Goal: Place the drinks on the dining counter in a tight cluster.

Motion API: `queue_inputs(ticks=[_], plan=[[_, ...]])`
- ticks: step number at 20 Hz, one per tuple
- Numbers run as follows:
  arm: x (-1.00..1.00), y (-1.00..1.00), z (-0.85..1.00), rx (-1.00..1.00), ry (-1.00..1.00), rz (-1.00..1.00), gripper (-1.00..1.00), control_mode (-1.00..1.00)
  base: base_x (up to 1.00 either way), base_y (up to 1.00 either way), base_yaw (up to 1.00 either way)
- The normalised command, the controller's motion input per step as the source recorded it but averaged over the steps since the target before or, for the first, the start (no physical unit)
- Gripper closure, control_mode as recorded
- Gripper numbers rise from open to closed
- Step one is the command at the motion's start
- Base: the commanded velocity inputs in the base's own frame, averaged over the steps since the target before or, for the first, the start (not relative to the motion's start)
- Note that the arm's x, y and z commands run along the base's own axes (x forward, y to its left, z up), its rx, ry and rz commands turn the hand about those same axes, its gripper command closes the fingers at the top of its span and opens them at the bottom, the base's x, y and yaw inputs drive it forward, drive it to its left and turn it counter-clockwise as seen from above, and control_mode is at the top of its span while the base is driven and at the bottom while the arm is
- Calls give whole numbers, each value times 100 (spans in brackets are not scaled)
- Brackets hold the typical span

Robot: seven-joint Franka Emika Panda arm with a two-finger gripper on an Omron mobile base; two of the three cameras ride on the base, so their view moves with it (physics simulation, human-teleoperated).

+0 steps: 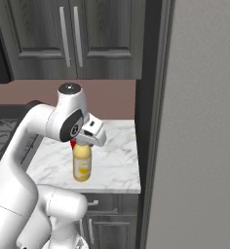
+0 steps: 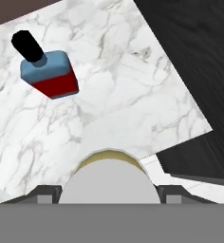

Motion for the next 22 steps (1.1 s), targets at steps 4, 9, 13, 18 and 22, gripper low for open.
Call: queue_inputs(ticks=[4,9,13,18,22], plan=[[-2,1,8,-5,0,0,100,-100,0,0,0],[-1,0,0,-1,0,0,100,-100,0,0,0],[0,0,0,0,0,0,100,-100,0,0,0],[0,0,0,0,0,0,100,-100,0,0,0],[-8,0,0,0,0,0,100,-100,0,0,0]])
